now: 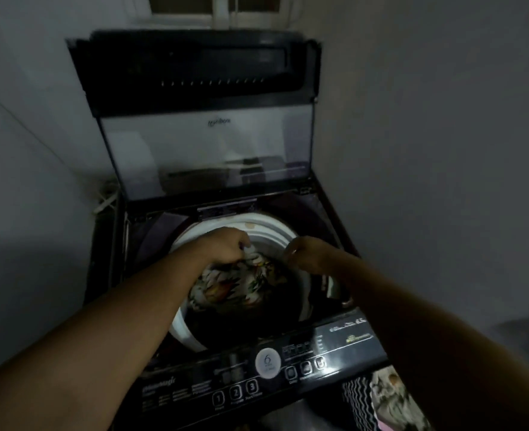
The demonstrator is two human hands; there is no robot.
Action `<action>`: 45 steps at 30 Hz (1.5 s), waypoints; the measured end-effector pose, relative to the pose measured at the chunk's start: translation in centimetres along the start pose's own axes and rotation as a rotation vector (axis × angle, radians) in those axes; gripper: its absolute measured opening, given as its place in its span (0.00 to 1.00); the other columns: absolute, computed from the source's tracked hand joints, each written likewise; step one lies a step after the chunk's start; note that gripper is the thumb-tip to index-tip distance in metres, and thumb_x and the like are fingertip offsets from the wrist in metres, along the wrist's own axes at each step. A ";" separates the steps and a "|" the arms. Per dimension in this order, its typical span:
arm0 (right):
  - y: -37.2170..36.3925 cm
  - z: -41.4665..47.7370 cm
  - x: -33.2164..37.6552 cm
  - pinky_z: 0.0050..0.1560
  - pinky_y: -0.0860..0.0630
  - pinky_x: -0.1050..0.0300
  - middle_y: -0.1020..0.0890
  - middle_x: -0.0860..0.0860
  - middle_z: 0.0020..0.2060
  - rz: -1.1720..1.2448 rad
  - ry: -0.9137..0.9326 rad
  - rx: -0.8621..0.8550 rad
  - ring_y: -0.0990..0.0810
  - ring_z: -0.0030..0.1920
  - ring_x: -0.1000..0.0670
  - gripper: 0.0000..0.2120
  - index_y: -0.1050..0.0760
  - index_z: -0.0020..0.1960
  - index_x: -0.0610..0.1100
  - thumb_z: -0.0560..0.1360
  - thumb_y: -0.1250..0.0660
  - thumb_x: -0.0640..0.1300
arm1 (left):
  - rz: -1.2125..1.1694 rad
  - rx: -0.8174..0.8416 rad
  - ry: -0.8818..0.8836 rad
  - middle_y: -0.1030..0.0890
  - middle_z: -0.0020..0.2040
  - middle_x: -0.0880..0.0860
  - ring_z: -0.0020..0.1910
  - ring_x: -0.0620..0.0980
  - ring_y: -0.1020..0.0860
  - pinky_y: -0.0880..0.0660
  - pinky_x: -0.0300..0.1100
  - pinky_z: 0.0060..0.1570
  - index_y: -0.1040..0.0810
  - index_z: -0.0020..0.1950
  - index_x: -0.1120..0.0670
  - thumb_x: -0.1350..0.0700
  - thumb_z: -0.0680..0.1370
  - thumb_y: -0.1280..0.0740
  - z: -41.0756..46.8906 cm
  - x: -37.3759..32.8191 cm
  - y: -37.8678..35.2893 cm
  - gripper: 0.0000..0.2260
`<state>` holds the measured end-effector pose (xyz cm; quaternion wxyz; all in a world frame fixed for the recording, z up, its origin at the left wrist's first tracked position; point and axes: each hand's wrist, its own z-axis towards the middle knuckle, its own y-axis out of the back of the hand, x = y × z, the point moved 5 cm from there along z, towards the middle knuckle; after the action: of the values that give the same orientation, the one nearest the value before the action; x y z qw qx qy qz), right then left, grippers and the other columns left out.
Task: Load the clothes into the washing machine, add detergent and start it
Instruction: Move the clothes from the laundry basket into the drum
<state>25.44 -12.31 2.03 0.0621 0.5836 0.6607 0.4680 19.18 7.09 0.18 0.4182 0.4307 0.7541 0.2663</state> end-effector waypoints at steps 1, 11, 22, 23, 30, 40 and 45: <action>1.7 -1.0 -0.5 0.43 0.29 0.63 0.22 0.47 0.48 0.019 0.033 -0.060 0.24 0.44 0.52 0.12 0.19 0.61 0.37 0.81 0.35 0.42 | 0.019 -0.033 -0.030 0.25 0.71 0.51 0.66 0.52 0.25 0.27 0.46 0.65 0.24 0.69 0.48 0.53 0.80 0.33 0.2 -1.6 0.9 0.17; 10.1 -13.7 -13.5 0.34 0.32 0.65 0.21 0.48 0.49 0.092 -0.102 -0.358 0.25 0.47 0.49 0.11 0.19 0.60 0.38 0.80 0.32 0.41 | 0.075 -0.133 -0.349 0.19 0.63 0.50 0.61 0.51 0.21 0.25 0.45 0.63 0.20 0.65 0.50 0.53 0.78 0.29 1.8 -21.2 1.9 0.15; 7.6 -26.1 -34.3 0.52 0.25 0.57 0.17 0.46 0.55 0.258 -0.364 -0.479 0.21 0.52 0.47 0.12 0.18 0.59 0.45 0.78 0.30 0.48 | -0.008 -0.004 -0.515 0.17 0.58 0.50 0.55 0.48 0.19 0.23 0.48 0.62 0.19 0.62 0.51 0.54 0.78 0.28 1.9 -39.8 -11.3 0.13; 7.0 -26.6 -36.1 0.56 0.24 0.55 0.17 0.46 0.56 0.290 -0.383 -0.474 0.20 0.55 0.46 0.12 0.18 0.59 0.45 0.78 0.29 0.48 | -0.007 0.017 -0.517 0.17 0.58 0.50 0.55 0.48 0.19 0.22 0.47 0.61 0.19 0.62 0.51 0.54 0.77 0.28 2.0 -41.0 -13.0 0.13; -0.7 -26.8 -46.2 0.60 0.22 0.53 0.15 0.47 0.55 0.438 -0.459 -0.387 0.18 0.57 0.45 0.12 0.18 0.59 0.47 0.77 0.30 0.48 | -0.066 0.186 -0.408 0.18 0.57 0.49 0.54 0.45 0.19 0.22 0.44 0.59 0.18 0.60 0.49 0.52 0.77 0.27 4.6 -43.9 -25.1 0.12; -17.1 -17.9 -61.5 0.56 0.20 0.51 0.15 0.47 0.53 0.744 -0.519 -0.273 0.17 0.54 0.45 0.12 0.20 0.59 0.48 0.76 0.29 0.47 | -0.273 0.354 -0.001 0.23 0.65 0.53 0.58 0.47 0.24 0.24 0.42 0.56 0.22 0.66 0.51 0.54 0.78 0.28 16.6 -38.1 -48.2 0.16; -23.1 -12.8 -66.4 0.62 0.22 0.47 0.17 0.48 0.57 0.844 -0.520 -0.283 0.19 0.58 0.46 0.15 0.22 0.63 0.48 0.76 0.31 0.47 | -0.281 0.298 0.183 0.30 0.73 0.54 0.59 0.52 0.24 0.24 0.45 0.61 0.31 0.74 0.49 0.50 0.78 0.28 22.5 -34.5 -56.6 0.26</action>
<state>21.55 -71.60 -37.69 0.1086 0.8824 0.2604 0.3765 24.04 -49.61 -40.52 0.3127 0.3525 0.8725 0.1292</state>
